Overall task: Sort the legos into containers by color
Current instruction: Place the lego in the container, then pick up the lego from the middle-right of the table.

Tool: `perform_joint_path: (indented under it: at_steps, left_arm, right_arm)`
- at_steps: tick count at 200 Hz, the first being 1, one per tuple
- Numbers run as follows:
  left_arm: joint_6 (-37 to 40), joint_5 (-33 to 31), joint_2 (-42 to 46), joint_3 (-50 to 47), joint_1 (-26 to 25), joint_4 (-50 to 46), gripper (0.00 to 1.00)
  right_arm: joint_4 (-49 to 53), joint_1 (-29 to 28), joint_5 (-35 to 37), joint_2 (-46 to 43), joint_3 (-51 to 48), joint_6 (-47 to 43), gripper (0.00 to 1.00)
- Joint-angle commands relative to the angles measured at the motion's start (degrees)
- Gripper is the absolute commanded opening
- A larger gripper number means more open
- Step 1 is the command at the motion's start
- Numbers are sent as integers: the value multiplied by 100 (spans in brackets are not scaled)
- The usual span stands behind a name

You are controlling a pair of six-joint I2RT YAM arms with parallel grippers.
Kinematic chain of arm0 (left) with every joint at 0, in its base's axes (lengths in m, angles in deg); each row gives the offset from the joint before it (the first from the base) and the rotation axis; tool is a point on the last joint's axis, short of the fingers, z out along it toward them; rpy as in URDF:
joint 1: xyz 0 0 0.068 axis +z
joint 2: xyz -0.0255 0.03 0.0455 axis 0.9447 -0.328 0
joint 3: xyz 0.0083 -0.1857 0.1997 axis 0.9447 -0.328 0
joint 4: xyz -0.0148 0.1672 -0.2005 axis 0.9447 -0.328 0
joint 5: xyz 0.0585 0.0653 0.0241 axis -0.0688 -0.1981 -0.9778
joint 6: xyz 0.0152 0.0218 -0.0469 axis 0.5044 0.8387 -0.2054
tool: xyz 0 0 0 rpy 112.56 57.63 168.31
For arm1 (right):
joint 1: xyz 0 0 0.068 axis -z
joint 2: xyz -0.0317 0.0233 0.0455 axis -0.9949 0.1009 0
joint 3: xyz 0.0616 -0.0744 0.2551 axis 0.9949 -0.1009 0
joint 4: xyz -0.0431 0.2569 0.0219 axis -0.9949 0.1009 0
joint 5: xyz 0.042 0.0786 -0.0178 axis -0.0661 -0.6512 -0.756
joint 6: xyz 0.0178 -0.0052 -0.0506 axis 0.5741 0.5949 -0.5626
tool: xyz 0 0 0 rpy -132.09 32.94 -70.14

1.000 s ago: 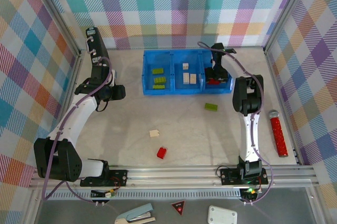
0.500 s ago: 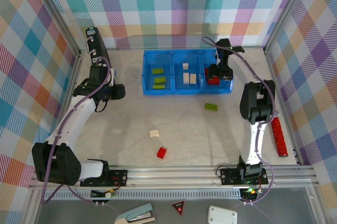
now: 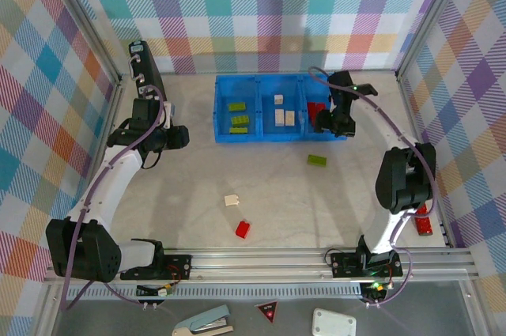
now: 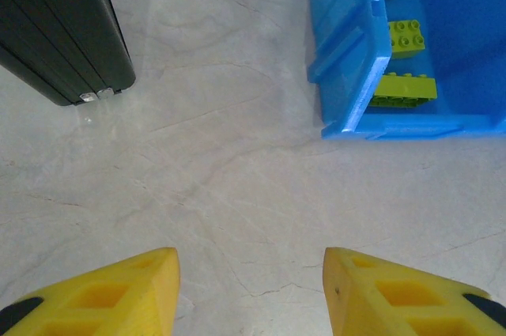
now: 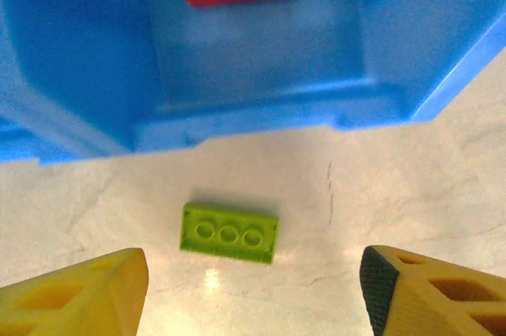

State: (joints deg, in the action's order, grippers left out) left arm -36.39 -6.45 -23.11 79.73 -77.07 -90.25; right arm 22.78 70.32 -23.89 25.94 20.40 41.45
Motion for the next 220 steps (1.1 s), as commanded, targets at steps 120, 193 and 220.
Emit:
perform_joint_path:
  at_steps: [120,193,220]
  left_arm:
    - [-69,194,88,-49,53,-16,51]
    - [-59,186,42,-42,59,-9,51]
    - [-64,191,8,-38,59,-19,51]
  right_arm:
    - [-855,-1174,638,-113,-1359,1664,78]
    - [-1468,-1169,856,69,-1979,1514,92]
    - [-1689,-1151,792,201,-2123,1416,92]
